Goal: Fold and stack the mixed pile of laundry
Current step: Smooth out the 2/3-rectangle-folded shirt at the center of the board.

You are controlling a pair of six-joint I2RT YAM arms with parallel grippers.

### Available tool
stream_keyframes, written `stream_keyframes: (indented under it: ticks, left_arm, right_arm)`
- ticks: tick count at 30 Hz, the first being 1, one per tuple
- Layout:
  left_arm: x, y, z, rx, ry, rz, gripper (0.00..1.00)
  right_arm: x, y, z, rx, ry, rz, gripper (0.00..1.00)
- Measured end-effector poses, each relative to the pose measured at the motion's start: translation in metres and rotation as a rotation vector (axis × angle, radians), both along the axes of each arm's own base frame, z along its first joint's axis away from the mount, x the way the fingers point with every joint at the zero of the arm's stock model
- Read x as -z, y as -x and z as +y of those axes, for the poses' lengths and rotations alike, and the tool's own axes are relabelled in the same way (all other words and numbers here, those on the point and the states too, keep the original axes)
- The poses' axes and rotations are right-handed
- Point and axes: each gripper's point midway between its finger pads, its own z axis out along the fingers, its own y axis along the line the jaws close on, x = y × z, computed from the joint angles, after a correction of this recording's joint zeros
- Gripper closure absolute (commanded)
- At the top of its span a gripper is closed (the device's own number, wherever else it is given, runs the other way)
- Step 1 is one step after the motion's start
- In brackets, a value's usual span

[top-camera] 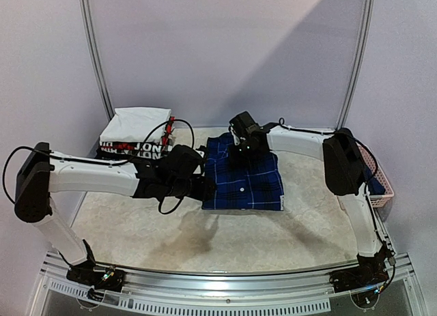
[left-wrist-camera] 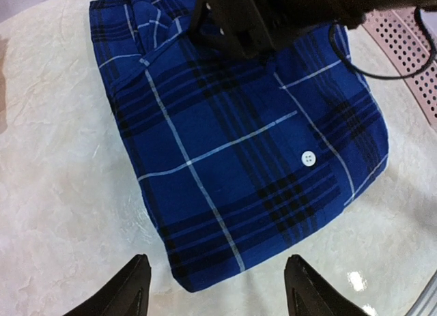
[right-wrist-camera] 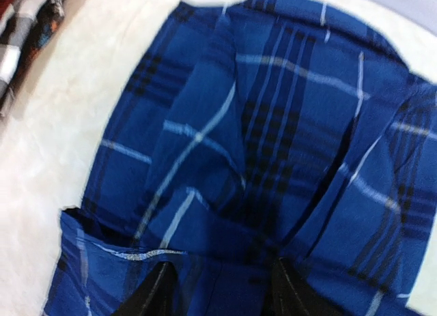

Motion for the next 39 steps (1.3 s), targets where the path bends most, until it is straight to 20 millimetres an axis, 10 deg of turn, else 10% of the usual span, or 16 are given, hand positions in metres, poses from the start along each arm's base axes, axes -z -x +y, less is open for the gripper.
stream_keyframes:
  ticks: [6,15,23,39]
  left_arm:
    - [-0.003,-0.01,-0.027,0.024,0.027,0.004,0.45]
    - [0.017,-0.022,-0.052,0.037,0.021,0.033,0.57]
    - [0.049,-0.022,-0.053,0.033,-0.025,0.076,0.63]
    - [0.095,-0.012,-0.027,-0.042,-0.067,0.123,0.66]
  right_arm:
    - [-0.035,-0.004,-0.004,-0.027,-0.023,-0.036,0.45]
    - [-0.099,0.05,-0.046,-0.032,-0.131,-0.069,0.63]
    - [-0.054,0.061,-0.08,0.007,-0.14,0.045,0.69]
    - [0.031,0.015,-0.096,-0.025,-0.174,0.212,0.7]
